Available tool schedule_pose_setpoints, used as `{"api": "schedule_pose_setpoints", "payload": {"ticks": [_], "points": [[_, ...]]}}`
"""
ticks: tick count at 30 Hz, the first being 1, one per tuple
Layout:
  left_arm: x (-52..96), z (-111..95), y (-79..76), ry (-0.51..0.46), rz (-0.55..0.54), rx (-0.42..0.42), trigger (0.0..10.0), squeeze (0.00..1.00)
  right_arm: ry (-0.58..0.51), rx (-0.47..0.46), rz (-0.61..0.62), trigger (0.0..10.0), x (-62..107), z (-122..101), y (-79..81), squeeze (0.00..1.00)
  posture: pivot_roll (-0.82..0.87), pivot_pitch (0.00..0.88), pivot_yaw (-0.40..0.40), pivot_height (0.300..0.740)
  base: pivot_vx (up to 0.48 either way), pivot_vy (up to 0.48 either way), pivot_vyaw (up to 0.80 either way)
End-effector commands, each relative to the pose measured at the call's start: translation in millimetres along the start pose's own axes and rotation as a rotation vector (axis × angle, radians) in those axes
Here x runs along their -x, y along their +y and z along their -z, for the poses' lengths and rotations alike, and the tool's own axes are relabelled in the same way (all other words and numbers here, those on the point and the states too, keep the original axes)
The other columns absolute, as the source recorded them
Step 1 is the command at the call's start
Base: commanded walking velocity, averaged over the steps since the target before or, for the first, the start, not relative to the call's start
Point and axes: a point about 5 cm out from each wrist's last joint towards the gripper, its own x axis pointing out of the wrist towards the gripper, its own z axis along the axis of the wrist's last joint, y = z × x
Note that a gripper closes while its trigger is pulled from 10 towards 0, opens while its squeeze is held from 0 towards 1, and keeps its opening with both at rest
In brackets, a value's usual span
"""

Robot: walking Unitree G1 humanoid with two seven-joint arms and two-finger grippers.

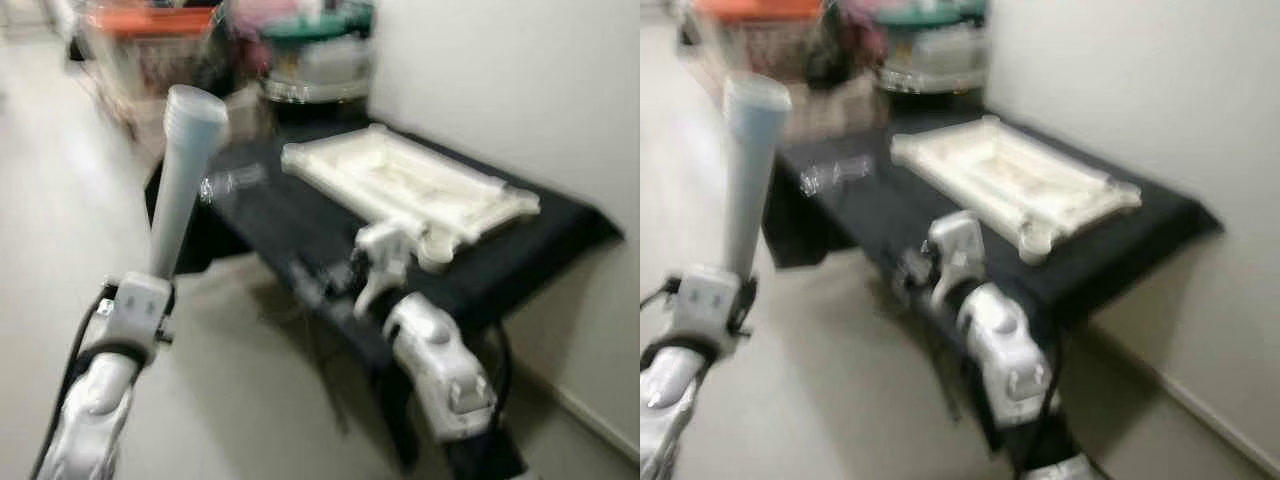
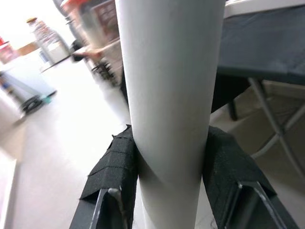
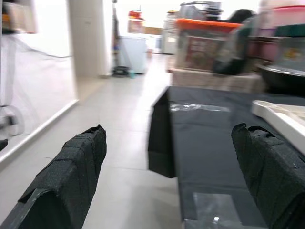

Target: Building children table

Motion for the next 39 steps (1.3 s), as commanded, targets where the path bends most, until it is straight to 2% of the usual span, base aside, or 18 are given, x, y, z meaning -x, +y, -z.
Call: {"api": "schedule_pose_setpoints", "payload": {"ticks": [1, 15, 19, 23, 39], "points": [[-2.9, -8.5, -5.8, -0.036, 0.017, 0.0, 10.0, 0.0, 0.008, 0.007, 0.015, 10.0, 4.8, 2.9, -5.3, 0.0, 0.02, 0.0, -0.037, 0.74, 0.0, -0.469, 0.8], [-9.2, -11.7, -12.3, -0.046, 0.044, -0.01, 10.0, 0.0, -0.009, -0.024, 0.056, 10.0, 4.2, 1.0, -14.3, 0.0, 0.01, 0.0, -0.03, 0.74, 0.0, -0.469, 0.8], [-10.3, -11.1, -13.5, -0.042, 0.041, -0.01, 10.0, 0.0, -0.008, -0.039, 0.098, 10.0, 4.7, 0.3, -24.8, 0.0, 0.01, 0.0, -0.034, 0.74, 0.0, -0.469, 0.0], [-9.4, -10.9, -15.4, -0.04, 0.043, -0.008, 10.0, 0.0, -0.006, -0.06, 0.109, 10.0, 4.5, 1.5, -25.8, 0.0, 0.01, 0.0, -0.035, 0.74, 0.0, -0.469, 0.0], [-13.4, -13.0, -19.4, -0.05, 0.062, -0.006, 10.0, 0.0, -0.016, -0.044, 0.146, 10.0, 7.4, 2.8, -31.0, 0.0, 0.0, 0.0, -0.02, 0.74, 0.0, -0.469, 0.0]]}}
